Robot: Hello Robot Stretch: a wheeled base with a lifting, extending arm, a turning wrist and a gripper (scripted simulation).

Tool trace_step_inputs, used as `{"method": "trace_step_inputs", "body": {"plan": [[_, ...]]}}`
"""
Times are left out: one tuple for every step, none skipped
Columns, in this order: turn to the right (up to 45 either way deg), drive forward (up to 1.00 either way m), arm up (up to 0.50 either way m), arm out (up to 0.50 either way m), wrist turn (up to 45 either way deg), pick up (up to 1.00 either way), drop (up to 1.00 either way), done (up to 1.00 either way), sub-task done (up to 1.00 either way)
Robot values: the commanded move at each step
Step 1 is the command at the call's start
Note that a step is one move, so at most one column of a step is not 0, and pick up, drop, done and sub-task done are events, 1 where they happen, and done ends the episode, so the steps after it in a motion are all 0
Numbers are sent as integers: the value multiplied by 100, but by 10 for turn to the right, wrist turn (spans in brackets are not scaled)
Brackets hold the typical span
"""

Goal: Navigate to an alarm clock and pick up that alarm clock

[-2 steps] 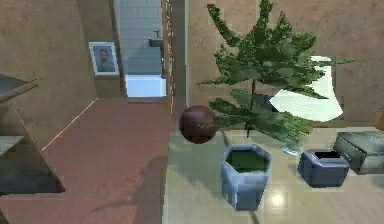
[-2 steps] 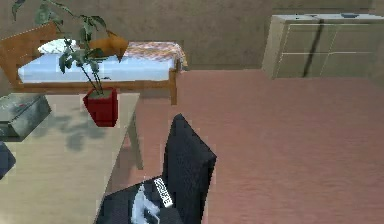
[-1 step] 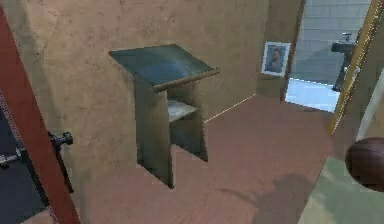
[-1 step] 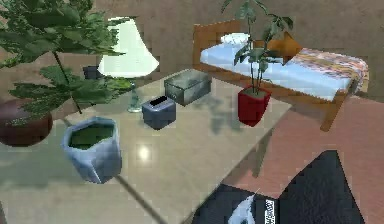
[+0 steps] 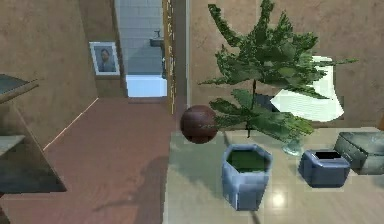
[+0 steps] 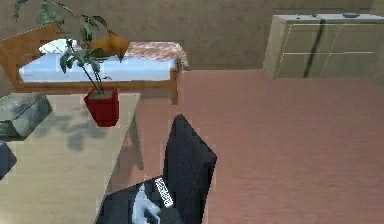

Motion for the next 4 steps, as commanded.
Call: {"method": "trace_step_inputs", "body": {"plan": [[450,0,0,0,0,0,0,0,0],[420,0,0,0,0,0,0,0,0],[0,5,0,0,0,0,0,0,0],[-450,0,0,0,0,0,0,0,0]]}}
